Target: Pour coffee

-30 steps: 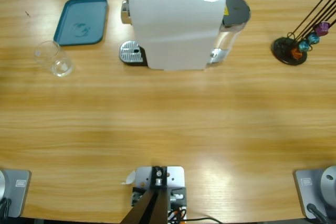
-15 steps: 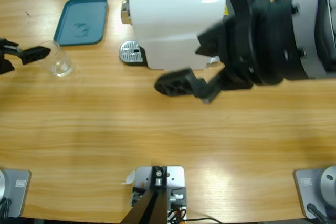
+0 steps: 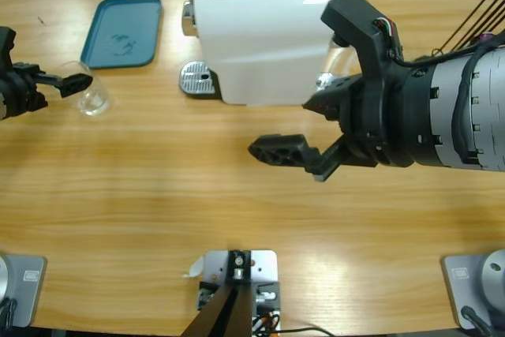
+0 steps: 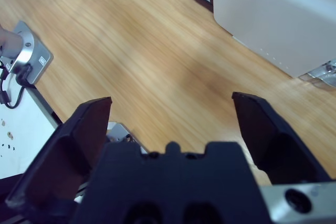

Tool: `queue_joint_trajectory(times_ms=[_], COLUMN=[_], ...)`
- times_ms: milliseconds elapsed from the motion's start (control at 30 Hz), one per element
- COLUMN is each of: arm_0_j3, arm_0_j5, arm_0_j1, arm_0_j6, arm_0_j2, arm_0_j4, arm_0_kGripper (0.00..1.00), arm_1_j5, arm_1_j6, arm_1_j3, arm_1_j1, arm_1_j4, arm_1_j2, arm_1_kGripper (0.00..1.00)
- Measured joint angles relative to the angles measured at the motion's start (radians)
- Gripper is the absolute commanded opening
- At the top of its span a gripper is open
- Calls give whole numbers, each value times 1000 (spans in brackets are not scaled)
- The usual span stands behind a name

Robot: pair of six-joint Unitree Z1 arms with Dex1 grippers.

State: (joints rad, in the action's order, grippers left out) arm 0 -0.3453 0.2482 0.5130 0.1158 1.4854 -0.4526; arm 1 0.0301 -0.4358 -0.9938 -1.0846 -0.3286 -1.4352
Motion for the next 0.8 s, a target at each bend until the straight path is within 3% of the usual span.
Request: queue_joint_trajectory(times_ms=[133,233,433,533,600,800], arm_0_j3=[12,42,82,111,130,181], arm_0_j5=[0,0,2,3,6,12], arm_0_j1=[0,0,2,6,7,42], arm_0_j6=[10,28,37,37,37,29], arm_0_j2=[61,92,156,187,205,239], arm_0_j4=[-74,-136,-235,-314,-370,-488], arm_0_kGripper=[986,842,666,389,29,0], arm_1_j5=[0,0,0,0,0,0], arm_1_j6=[-8,-13,-21,-22,-22,-36], arm_1_j3=[11,23,50,53,55,66], arm_1_j1=[0,0,0,0,0,0], arm_1_j4=[18,26,49,54,58,72], arm_1_j2=[0,0,0,0,0,0], arm_1_kGripper=[1000,1000,1000,1000,1000,1000])
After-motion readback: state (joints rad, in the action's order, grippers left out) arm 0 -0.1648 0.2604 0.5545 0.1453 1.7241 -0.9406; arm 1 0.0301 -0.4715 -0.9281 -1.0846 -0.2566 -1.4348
